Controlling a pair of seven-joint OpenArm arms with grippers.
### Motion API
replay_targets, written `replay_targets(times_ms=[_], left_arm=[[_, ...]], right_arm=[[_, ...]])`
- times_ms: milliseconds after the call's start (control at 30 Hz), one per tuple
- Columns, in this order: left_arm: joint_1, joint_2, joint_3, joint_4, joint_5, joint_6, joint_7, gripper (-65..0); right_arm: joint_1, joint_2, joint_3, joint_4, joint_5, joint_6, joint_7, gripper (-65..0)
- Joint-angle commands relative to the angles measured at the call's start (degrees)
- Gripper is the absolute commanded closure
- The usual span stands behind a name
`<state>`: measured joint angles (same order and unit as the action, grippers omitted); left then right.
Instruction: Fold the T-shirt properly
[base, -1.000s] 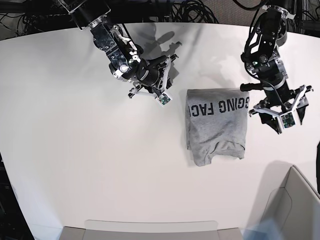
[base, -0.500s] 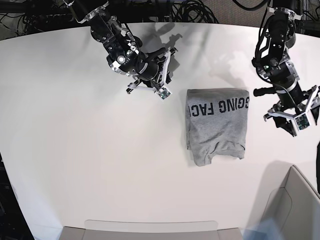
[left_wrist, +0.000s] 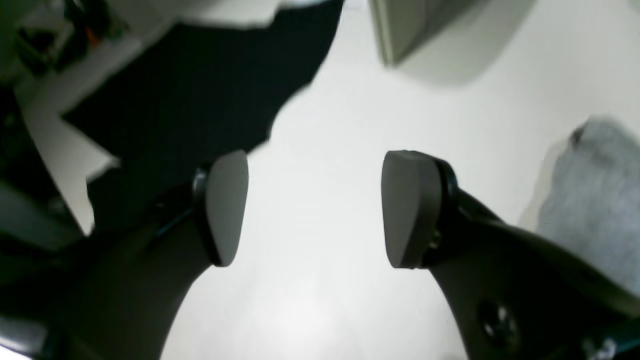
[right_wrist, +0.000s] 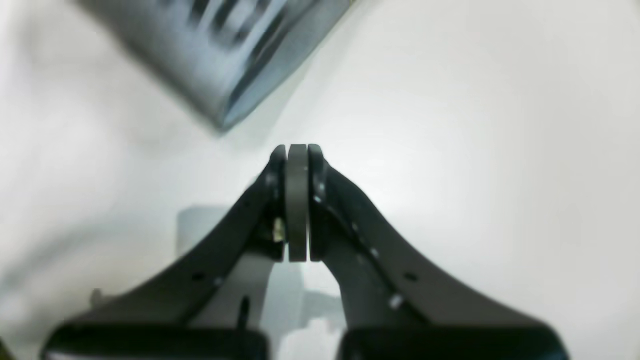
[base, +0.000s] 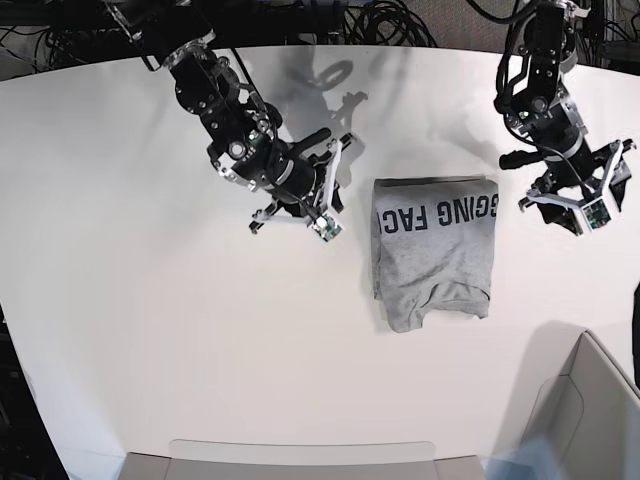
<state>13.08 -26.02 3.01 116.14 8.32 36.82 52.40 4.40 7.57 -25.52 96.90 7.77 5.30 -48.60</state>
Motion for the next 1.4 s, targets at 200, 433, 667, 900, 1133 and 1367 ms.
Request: replay_targets(times_ms=[200, 433, 667, 900, 1133, 1367], left_arm=[[4.0, 1.4, -3.9, 1.0, 1.8, 0.5, -2.3, -38.8], [7.4, 1.5, -3.7, 1.0, 1.8, 0.5, -2.3, -38.7], [8.2, 3.1, -3.4, 1.0, 1.9, 0.5, -2.5, -38.7], [9.4, 3.6, -3.4, 1.0, 1.9, 0.5, -2.8, -38.7], [9.8, 3.6, -3.3, 1.0, 1.9, 0.5, -2.9, -38.7], [9.8, 3.6, -3.3, 1.0, 1.9, 0.5, -2.9, -38.7]], right_arm=[[7.9, -0.3, -0.2, 1.3, 0.4, 0.0, 1.3, -0.4], [8.2, -0.2, -0.3, 3.6, 0.5, 0.2, 1.1, -29.6], [9.2, -0.5, 0.1, 6.4, 0.5, 0.2, 1.9, -29.9], [9.4, -0.7, -0.5, 6.4, 1.2, 0.0, 7.1, -30.1], [10.9, 2.1, 0.2, 6.4, 15.4, 0.0, 7.6, -30.1], [11.6, 1.8, 0.9, 6.7, 14.4, 0.1, 7.7, -30.1]])
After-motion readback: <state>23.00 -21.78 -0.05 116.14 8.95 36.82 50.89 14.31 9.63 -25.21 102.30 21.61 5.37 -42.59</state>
